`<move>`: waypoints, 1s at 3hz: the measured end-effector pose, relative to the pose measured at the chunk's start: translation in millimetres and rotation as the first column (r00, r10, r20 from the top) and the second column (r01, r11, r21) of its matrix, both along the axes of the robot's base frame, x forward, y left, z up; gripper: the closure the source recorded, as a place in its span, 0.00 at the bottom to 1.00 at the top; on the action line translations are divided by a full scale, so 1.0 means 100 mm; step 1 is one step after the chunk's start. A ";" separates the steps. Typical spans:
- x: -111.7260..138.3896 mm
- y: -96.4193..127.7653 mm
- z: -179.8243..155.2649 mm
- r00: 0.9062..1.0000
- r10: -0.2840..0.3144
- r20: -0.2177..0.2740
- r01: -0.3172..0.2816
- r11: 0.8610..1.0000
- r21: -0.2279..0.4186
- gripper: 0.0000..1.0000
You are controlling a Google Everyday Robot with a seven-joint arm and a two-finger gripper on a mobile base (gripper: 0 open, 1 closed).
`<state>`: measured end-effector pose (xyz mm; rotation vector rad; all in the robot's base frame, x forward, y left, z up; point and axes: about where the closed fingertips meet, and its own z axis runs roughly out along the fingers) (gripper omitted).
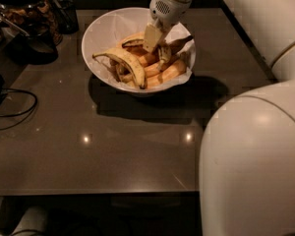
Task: Pick banana from white bowl
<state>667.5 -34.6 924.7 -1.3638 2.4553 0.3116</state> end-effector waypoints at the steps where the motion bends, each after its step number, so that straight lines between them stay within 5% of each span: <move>1: -0.11 -0.09 0.18 0.999 0.043 0.018 -0.044 0.998 0.045 1.00; 2: -0.26 -0.19 0.40 0.990 0.132 0.047 -0.137 0.981 0.136 1.00; 3: -0.53 -0.28 0.93 0.945 0.259 0.200 -0.305 0.918 0.252 1.00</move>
Offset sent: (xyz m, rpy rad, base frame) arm -0.0568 -0.0460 0.0761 0.2594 -0.0393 0.2772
